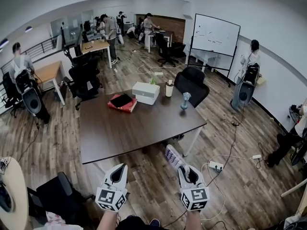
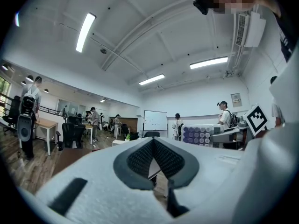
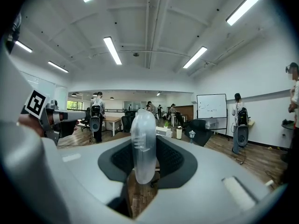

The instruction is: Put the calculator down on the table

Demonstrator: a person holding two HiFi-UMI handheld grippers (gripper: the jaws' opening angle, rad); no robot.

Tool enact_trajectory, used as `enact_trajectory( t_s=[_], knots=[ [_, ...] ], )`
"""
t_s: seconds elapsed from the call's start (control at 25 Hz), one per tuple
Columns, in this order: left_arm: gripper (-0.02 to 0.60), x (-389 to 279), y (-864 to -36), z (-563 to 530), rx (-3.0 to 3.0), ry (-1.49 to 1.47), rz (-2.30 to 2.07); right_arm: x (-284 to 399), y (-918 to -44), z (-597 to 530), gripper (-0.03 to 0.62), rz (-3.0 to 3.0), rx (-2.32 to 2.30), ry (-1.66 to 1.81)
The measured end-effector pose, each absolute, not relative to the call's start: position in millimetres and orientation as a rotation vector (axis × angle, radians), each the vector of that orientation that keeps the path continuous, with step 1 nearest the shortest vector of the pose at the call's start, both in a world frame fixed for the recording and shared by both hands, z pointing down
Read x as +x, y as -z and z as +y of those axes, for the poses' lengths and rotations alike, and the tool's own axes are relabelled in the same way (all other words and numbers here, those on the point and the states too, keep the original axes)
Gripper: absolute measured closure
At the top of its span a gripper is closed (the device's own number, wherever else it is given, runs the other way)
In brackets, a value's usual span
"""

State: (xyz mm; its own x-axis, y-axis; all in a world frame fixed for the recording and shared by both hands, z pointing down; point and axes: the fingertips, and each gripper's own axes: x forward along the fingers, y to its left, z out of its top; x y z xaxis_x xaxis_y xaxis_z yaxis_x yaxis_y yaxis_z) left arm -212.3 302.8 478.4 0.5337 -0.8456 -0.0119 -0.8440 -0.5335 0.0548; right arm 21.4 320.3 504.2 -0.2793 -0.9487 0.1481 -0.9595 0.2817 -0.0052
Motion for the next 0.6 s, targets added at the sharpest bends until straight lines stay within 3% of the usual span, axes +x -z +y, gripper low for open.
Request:
enact_trajectory(
  t_s=[0.6],
  knots=[
    [0.586,-191.0,-489.0,282.5,2.701,0.066,-1.524,51.5,-515.0,298.1,0.477,-2.424,1.821,-0.142]
  ],
)
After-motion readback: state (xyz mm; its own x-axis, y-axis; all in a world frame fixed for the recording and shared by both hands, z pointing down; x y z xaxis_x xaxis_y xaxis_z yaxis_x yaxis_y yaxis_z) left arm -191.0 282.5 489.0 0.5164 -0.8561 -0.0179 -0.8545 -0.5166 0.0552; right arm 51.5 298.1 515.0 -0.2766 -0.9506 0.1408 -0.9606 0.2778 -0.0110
